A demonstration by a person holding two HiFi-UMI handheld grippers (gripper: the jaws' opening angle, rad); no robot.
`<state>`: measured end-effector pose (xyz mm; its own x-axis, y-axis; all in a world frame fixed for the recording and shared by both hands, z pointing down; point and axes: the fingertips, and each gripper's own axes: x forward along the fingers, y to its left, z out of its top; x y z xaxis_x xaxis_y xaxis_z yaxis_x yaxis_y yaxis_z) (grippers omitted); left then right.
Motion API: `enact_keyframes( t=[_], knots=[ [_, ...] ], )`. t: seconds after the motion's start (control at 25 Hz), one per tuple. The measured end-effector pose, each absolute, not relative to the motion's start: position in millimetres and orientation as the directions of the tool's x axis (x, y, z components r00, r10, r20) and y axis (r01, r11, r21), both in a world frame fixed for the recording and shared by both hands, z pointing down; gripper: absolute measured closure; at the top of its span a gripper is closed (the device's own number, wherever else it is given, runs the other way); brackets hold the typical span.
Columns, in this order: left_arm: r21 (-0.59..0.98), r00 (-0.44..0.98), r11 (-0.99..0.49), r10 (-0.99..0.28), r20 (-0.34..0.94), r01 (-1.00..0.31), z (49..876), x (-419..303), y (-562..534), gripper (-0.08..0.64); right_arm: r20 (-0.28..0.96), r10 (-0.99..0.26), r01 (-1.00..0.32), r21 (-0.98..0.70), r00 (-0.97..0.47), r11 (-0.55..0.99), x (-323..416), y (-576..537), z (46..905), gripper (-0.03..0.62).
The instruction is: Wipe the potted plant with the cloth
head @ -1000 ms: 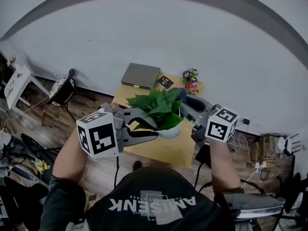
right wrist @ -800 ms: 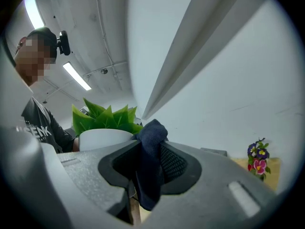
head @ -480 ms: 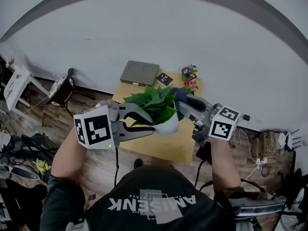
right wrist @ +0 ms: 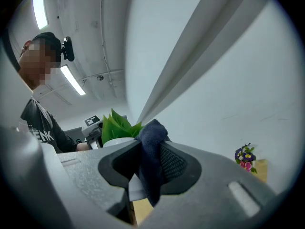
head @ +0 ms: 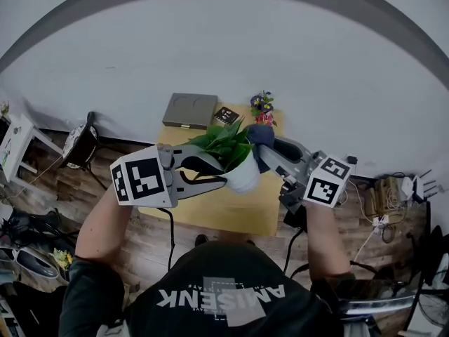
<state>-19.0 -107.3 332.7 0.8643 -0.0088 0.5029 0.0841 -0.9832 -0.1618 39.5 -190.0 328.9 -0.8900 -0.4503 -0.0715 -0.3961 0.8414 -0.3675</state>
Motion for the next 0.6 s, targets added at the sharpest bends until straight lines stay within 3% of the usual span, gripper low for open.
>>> enact_keyframes(
  t=[0.6],
  knots=[
    [-0.02,0.864,-0.999,-0.048,0.502,-0.044,336,2,-154,0.534,-0.053,-0.578,-0.547,-0.266,-0.814,0.794,56,-185,323,0.48]
  ],
)
